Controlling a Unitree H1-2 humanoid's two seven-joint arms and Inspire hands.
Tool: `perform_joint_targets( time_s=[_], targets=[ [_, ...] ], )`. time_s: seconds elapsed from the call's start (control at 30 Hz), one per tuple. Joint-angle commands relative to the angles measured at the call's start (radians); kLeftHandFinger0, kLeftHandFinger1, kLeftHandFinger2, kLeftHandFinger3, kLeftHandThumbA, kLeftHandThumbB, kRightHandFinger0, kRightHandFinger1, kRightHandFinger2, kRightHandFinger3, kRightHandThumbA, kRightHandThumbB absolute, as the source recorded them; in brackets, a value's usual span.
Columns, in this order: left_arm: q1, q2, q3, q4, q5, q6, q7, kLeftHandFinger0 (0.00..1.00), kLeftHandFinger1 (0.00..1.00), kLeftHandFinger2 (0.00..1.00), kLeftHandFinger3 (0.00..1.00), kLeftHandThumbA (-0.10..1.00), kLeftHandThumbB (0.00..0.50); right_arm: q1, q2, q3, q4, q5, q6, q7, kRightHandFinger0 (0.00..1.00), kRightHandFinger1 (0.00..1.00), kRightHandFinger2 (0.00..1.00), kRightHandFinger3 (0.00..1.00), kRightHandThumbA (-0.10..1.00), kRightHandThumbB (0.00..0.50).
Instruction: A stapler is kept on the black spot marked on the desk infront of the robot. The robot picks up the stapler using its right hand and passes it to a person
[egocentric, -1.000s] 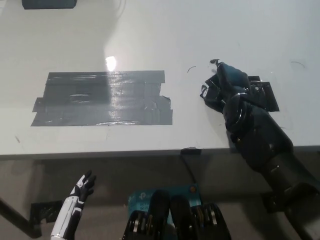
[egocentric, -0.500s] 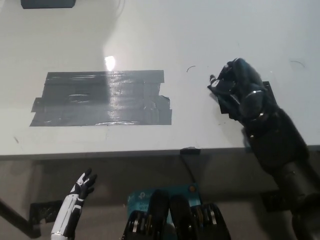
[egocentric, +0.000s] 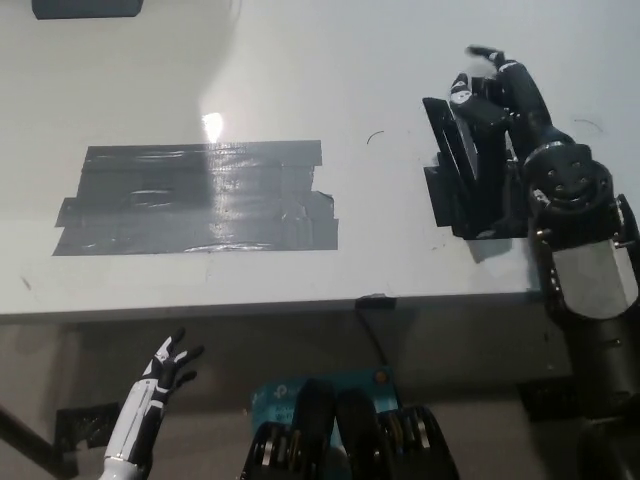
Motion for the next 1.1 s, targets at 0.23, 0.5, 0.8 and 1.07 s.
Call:
perform_joint_targets(
  time_s=[0.23, 0.5, 0.8, 1.07],
  targets=[
    [0.004, 0.016, -0.013, -0.007, -0.013, -0.029, -0.018, 0.82, 0.88, 0.76, 1.00, 1.00, 0.420, -0.205, 0.067, -0.232, 0.086, 0.322, 0.019, 0.005, 0.00, 0.34, 0.91, 0.76, -0.10, 0.155],
    [0.009, 0.015, -0.009, -0.014, -0.020, -0.015, -0.016, 0.81, 0.86, 0.74, 1.00, 1.00, 0.448, -0.234, 0.094, -0.269, 0.168, 0.351, 0.014, -0.014, 0.00, 0.39, 0.89, 0.93, -0.10, 0.137],
    [0.013, 0.016, -0.019, -0.014, -0.004, -0.009, -0.014, 0.76, 0.82, 0.69, 0.93, 1.00, 0.499, -0.286, 0.126, -0.308, 0.265, 0.406, 0.018, -0.079, 0.00, 0.20, 0.78, 1.00, -0.10, 0.146],
    [0.011, 0.023, -0.024, -0.005, 0.005, -0.009, -0.012, 0.74, 0.79, 0.65, 0.88, 1.00, 0.500, -0.314, 0.148, -0.303, 0.329, 0.419, 0.002, -0.127, 0.00, 0.16, 0.75, 0.94, -0.10, 0.133]
  ],
)
